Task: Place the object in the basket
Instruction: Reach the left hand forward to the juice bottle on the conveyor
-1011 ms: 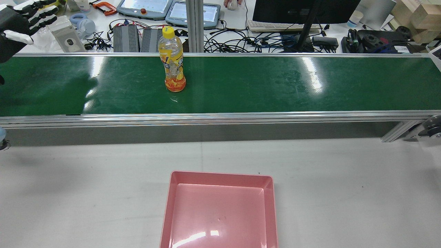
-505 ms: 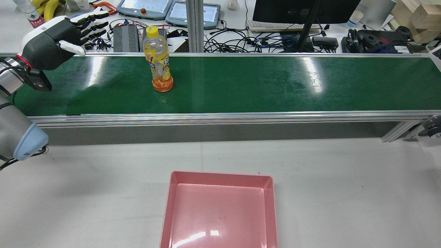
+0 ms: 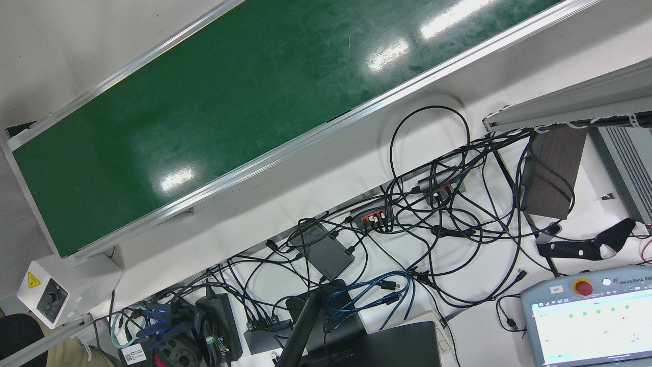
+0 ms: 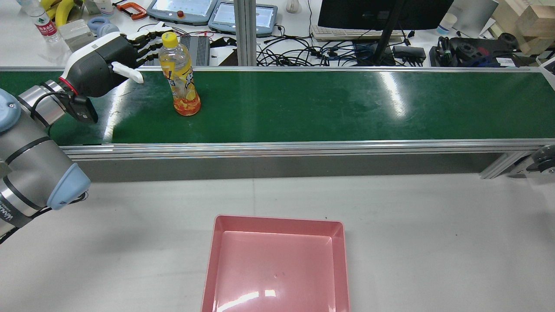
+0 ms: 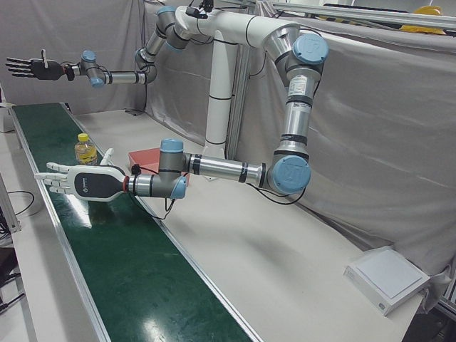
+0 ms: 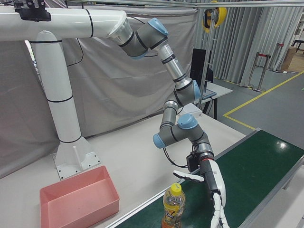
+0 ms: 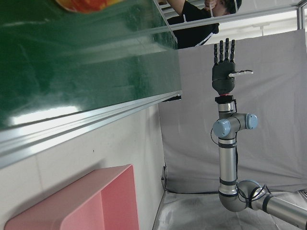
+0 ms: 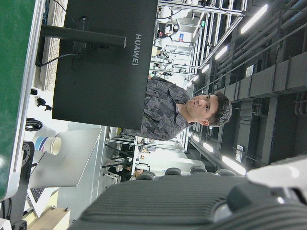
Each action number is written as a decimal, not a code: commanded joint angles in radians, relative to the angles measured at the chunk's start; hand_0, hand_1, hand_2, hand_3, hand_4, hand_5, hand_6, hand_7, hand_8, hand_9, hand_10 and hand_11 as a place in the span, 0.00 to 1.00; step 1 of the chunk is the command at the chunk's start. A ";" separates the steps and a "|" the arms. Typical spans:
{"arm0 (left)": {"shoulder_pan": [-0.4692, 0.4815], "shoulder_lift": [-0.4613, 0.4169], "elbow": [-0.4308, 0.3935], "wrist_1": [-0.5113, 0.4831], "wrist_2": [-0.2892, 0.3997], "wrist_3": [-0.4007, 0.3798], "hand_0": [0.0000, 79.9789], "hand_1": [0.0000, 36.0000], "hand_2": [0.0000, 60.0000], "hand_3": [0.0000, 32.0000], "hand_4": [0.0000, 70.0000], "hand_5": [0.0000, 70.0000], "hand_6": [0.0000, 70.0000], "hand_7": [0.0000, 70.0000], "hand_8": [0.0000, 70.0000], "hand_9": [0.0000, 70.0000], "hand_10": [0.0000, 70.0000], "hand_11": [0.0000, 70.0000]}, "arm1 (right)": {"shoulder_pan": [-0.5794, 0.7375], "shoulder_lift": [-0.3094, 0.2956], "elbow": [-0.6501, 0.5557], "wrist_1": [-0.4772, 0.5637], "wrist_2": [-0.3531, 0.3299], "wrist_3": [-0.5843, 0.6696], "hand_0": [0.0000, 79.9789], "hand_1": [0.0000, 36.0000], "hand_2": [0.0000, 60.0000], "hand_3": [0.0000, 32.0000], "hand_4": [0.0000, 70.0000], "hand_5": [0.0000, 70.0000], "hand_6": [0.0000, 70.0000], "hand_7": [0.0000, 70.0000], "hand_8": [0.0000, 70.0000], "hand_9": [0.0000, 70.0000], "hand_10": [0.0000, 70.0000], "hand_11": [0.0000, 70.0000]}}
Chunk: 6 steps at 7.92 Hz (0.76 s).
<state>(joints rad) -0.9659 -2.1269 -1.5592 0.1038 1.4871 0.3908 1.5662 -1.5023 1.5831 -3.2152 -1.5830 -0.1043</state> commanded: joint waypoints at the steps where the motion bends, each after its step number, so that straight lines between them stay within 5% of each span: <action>1: 0.027 -0.030 -0.001 0.016 -0.001 0.002 0.58 0.08 0.00 0.00 0.23 0.23 0.00 0.00 0.12 0.20 0.12 0.18 | 0.000 0.001 0.000 0.000 0.000 0.000 0.00 0.00 0.00 0.00 0.00 0.00 0.00 0.00 0.00 0.00 0.00 0.00; 2: 0.029 -0.036 -0.001 0.023 -0.001 0.002 0.58 0.15 0.00 0.00 0.24 0.32 0.00 0.02 0.18 0.27 0.16 0.24 | 0.000 -0.001 0.000 0.000 0.000 0.000 0.00 0.00 0.00 0.00 0.00 0.00 0.00 0.00 0.00 0.00 0.00 0.00; 3: 0.042 -0.047 -0.001 0.051 -0.001 0.000 0.60 0.28 0.05 0.00 0.30 0.50 0.07 0.15 0.28 0.43 0.28 0.42 | 0.000 0.000 0.000 0.000 0.000 0.000 0.00 0.00 0.00 0.00 0.00 0.00 0.00 0.00 0.00 0.00 0.00 0.00; 4: 0.045 -0.065 -0.001 0.094 -0.001 0.000 0.63 0.41 0.33 0.00 0.46 0.68 0.26 0.39 0.47 0.67 0.59 0.85 | 0.000 0.001 0.000 0.000 0.000 0.000 0.00 0.00 0.00 0.00 0.00 0.00 0.00 0.00 0.00 0.00 0.00 0.00; 5: 0.047 -0.073 -0.002 0.108 -0.002 0.000 0.67 0.45 0.66 0.00 1.00 0.99 0.58 0.76 0.72 0.99 0.90 1.00 | 0.000 0.001 0.000 0.000 0.000 0.000 0.00 0.00 0.00 0.00 0.00 0.00 0.00 0.00 0.00 0.00 0.00 0.00; 6: 0.047 -0.074 -0.007 0.111 -0.002 -0.001 0.67 0.45 0.92 0.00 1.00 1.00 0.87 1.00 0.94 1.00 1.00 1.00 | 0.000 -0.001 0.000 0.000 0.000 0.000 0.00 0.00 0.00 0.00 0.00 0.00 0.00 0.00 0.00 0.00 0.00 0.00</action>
<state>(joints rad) -0.9222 -2.1883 -1.5607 0.1877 1.4859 0.3913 1.5662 -1.5020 1.5831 -3.2152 -1.5831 -0.1043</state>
